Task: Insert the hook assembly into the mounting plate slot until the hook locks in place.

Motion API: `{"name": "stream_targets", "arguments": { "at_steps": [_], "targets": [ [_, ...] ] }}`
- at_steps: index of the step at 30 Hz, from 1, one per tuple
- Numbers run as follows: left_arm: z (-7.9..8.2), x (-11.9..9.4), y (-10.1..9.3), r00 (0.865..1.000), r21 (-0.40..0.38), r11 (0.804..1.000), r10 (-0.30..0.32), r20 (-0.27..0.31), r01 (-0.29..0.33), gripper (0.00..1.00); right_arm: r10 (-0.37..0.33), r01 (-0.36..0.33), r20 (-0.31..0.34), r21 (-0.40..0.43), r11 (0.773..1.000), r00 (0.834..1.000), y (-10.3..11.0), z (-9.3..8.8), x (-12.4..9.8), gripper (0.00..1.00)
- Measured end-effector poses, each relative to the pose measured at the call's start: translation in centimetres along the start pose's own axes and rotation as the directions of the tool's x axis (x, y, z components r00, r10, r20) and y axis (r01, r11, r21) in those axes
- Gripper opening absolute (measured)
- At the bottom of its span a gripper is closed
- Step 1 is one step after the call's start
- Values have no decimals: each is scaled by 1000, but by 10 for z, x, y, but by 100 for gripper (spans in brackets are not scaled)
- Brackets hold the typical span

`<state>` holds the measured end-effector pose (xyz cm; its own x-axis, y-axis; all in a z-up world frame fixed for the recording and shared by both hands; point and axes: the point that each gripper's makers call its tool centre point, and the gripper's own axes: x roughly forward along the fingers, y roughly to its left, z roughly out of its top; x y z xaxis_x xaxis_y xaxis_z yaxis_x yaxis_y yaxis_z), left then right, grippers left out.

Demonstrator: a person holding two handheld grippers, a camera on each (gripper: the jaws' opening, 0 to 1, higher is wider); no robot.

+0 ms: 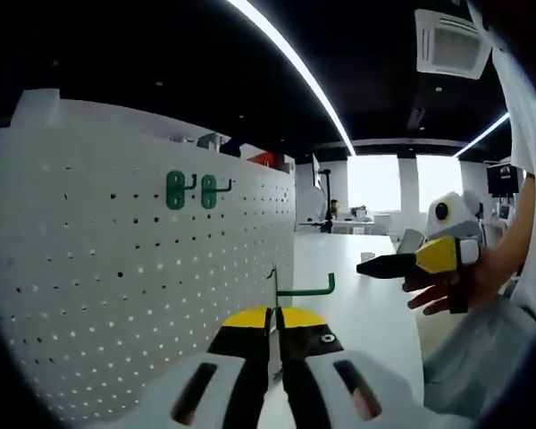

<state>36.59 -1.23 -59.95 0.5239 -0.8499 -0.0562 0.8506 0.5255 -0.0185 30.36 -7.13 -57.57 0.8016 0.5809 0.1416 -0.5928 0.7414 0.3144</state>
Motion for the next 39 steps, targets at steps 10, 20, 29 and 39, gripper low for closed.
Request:
{"name": "stream_targets", "arguments": {
  "at_steps": [10, 20, 29, 39],
  "targets": [
    [0, 2, -5, 1000, -5, 1000, 0, 3, 1, 3, 14, -14, -4, -3, 1000, 1000, 9, -2, 29, 36],
    [2, 0, -8, 1000, -10, 1000, 4, 9, -4, 3, 31, -31, -21, -1, 1000, 999, 16, -8, 54, 26],
    [2, 0, -10, 1000, -10, 1000, 5, 14, -5, 3, 24, -24, -31, 2, 1000, 999, 13, -13, 63, 14],
    [5, 0, -12, 1000, -10, 1000, 4, 21, -3, 3, 8, -9, -38, -11, 1000, 999, 9, -16, 66, 4]
  ]
}}
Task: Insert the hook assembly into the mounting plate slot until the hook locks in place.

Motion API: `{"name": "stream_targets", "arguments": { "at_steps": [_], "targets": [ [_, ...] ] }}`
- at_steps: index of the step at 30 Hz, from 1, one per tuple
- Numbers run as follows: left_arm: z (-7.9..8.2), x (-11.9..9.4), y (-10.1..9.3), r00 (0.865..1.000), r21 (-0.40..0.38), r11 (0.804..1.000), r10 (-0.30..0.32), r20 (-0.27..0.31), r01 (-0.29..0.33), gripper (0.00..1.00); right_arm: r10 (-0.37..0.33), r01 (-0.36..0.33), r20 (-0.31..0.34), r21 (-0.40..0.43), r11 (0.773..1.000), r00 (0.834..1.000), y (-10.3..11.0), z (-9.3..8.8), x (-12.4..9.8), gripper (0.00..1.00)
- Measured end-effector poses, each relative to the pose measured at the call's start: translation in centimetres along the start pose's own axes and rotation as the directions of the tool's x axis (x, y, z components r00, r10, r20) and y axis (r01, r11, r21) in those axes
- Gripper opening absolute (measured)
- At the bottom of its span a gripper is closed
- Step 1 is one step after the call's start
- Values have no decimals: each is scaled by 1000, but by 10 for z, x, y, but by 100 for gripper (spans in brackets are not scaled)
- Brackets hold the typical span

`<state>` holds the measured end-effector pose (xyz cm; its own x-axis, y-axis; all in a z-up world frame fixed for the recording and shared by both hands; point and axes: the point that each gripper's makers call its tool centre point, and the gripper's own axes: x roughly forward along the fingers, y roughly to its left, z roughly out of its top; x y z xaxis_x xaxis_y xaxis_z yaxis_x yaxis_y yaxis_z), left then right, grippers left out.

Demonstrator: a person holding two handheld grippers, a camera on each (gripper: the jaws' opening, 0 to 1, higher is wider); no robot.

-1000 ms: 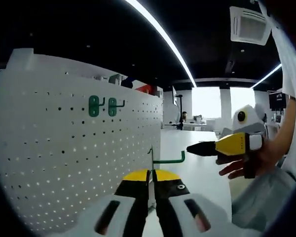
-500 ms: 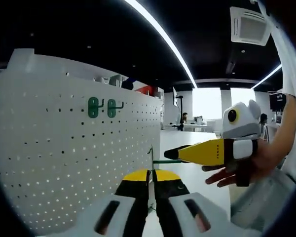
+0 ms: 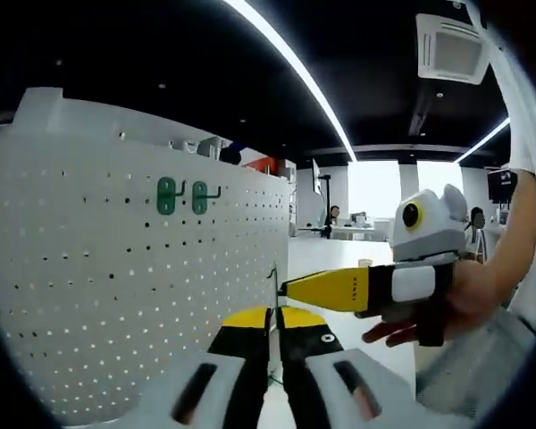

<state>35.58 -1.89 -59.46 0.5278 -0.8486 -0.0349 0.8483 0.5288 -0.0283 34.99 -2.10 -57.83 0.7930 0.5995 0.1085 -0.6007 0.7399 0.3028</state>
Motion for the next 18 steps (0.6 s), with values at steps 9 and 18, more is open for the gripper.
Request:
{"name": "stream_targets", "arguments": {
  "at_steps": [9, 18],
  "targets": [
    [0, 0, -1, 1000, 6, 1000, 3, 1, -3, 3, -11, 11, 7, -7, 1000, 1000, -1, 0, 0, 2],
    [1, 1, -2, 1000, -13, 1000, 4, -3, -4, 4, -12, 12, 4, -11, 1000, 1000, -1, 0, -1, 1]
  ]
}}
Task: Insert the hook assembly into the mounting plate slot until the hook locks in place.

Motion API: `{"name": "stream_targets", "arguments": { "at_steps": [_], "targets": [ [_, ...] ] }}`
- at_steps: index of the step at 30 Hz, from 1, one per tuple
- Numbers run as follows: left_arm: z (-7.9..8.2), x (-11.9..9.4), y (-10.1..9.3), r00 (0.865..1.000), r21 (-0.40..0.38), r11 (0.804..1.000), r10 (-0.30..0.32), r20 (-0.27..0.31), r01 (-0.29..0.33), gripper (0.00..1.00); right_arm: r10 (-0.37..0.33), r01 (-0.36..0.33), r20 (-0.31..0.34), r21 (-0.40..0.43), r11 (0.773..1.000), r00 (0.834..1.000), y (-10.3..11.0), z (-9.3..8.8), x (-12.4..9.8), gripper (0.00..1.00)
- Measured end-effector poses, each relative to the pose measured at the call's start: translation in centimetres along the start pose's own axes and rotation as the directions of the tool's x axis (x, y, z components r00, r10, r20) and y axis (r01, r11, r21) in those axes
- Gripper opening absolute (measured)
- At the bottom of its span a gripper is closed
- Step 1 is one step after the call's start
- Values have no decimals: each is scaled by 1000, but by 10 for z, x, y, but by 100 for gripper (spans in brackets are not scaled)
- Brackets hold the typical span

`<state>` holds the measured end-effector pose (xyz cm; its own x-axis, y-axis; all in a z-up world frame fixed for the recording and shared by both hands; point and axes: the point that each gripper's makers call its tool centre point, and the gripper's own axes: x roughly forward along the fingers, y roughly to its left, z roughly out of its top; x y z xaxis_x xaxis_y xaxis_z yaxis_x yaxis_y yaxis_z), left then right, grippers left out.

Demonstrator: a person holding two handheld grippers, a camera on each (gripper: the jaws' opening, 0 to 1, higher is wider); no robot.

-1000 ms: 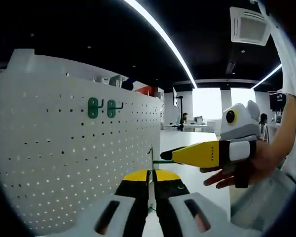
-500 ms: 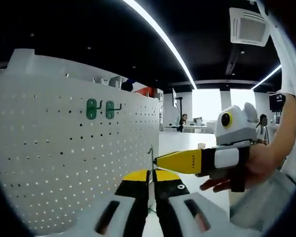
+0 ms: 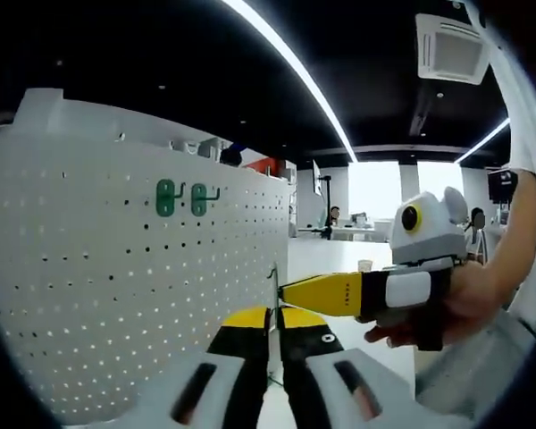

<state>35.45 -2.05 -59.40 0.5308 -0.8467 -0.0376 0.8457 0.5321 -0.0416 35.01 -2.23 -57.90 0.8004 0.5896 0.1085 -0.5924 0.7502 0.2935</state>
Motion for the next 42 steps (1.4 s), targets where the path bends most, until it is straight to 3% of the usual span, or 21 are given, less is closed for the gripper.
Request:
{"name": "stream_targets", "arguments": {
  "at_steps": [4, 6, 10, 13, 17, 21, 24, 42],
  "targets": [
    [-4, 0, -1, 1000, -28, 1000, -6, -14, 5, 6, -2, 2, -7, 7, 1000, 1000, -2, -2, -2, 1],
    [-5, 0, -1, 1000, -40, 999, -4, -24, 3, 13, -5, 5, 1, 8, 1000, 1000, -3, 0, -2, 1],
    [-11, -1, 4, 999, -79, 997, 6, -49, -10, 32, -17, 17, 0, 16, 1000, 1000, -6, -2, -5, 1],
    [-13, -1, 4, 998, -61, 998, 11, -61, -15, 43, -21, 21, 0, 24, 999, 1000, -8, -2, -5, 1],
    [-16, 0, 6, 997, -52, 998, 26, -69, -30, 67, -21, 21, -3, 31, 999, 1000, -8, -3, -5, 1],
    [-18, 0, 9, 996, -30, 998, 48, -71, -50, 82, -19, 19, -4, 37, 999, 1000, -7, -4, -5, 1],
    [-19, -2, 7, 997, -30, 998, 45, -70, -47, 82, -23, 23, -5, 41, 999, 1000, -9, -3, -6, 1],
    [-34, -43, 14, 983, -37, 982, 181, -38, -183, 81, -73, 73, 2, -32, 997, 997, -36, 23, -6, 1]
  ]
}}
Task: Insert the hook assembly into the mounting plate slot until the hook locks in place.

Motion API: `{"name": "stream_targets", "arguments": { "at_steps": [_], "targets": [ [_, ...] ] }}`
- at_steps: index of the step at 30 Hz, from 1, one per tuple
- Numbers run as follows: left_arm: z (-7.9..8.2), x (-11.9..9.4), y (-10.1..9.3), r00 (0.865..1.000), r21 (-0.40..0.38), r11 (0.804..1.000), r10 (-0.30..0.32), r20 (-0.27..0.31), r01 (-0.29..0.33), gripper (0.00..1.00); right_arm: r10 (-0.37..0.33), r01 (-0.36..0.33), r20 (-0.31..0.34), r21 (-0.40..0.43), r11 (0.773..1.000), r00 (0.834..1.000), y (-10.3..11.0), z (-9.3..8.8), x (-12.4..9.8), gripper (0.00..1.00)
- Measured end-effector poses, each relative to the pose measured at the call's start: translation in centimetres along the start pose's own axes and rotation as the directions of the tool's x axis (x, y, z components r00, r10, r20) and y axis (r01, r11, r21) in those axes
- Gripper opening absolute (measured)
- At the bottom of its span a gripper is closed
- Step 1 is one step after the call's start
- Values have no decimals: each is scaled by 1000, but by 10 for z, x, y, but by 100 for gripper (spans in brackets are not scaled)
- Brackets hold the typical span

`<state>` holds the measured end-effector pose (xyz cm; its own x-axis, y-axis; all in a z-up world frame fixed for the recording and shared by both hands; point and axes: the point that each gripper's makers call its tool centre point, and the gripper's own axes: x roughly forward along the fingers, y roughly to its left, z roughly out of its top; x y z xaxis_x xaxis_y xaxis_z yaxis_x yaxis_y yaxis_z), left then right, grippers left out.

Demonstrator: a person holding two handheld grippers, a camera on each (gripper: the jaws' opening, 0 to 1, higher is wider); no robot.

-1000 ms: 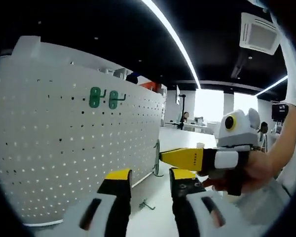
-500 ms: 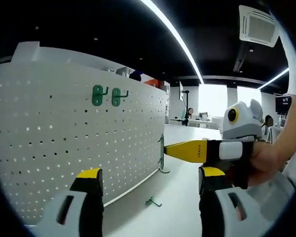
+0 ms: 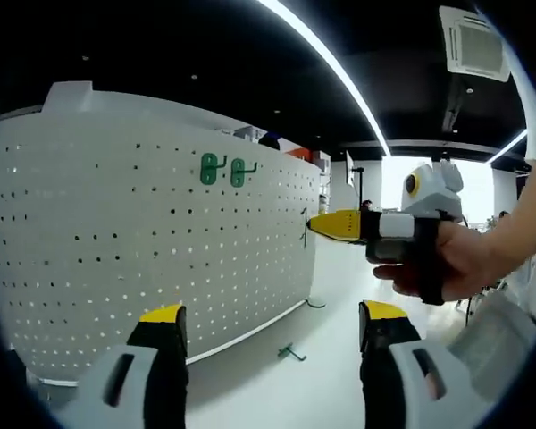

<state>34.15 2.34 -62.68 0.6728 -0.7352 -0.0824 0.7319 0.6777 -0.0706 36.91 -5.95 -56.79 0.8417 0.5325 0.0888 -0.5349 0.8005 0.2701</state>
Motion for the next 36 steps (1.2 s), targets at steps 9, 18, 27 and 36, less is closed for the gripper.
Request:
{"name": "stream_targets", "arguments": {
  "at_steps": [9, 18, 27, 36],
  "targets": [
    [-5, -14, 0, 999, -33, 999, 27, 27, -26, 82, -24, 24, -2, -59, 998, 1000, -13, 14, 8, 1],
    [-12, -24, -1, 998, -50, 997, 52, 47, -50, 83, -49, 51, 17, -122, 991, 999, -27, 39, 16, 1],
    [-15, -33, 0, 995, -58, 996, 72, 65, -68, 84, -103, 109, 46, -159, 981, 994, -49, 64, 19, 1],
    [-19, -39, 3, 992, -60, 994, 95, 77, -91, 83, -166, 173, 52, -204, 964, 985, -70, 80, 24, 1]
  ]
}}
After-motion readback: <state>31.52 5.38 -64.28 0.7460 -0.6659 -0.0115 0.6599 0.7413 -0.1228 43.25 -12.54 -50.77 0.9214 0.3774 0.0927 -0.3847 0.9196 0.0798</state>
